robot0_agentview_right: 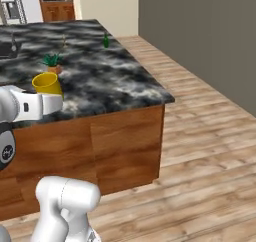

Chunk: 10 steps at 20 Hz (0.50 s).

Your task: Open the cabinet directly in front. Then move the beer and the mug to the dining counter with the candle on it.

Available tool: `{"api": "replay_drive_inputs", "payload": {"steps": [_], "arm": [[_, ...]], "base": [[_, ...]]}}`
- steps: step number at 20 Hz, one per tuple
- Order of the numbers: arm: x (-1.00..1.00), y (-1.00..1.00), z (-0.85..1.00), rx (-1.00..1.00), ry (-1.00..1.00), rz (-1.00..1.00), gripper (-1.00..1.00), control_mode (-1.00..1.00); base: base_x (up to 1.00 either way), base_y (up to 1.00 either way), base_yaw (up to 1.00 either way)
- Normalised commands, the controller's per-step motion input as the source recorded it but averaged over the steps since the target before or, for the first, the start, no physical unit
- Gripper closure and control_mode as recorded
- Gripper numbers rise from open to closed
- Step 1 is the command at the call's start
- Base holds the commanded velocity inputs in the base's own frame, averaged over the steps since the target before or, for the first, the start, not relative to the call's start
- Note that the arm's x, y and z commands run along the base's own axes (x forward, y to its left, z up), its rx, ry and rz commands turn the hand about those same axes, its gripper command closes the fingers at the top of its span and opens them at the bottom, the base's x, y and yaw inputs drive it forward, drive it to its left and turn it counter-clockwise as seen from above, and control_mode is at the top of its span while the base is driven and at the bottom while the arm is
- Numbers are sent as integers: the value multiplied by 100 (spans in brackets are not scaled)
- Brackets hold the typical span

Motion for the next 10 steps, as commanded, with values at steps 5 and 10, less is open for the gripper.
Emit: {"api": "replay_drive_inputs", "payload": {"steps": [5, 10], "arm": [[0, 0, 0, 0, 0, 0, 100, 100], [0, 0, 0, 0, 0, 0, 100, 100]], "base": [[29, -100, -11], [61, -100, -7]]}}
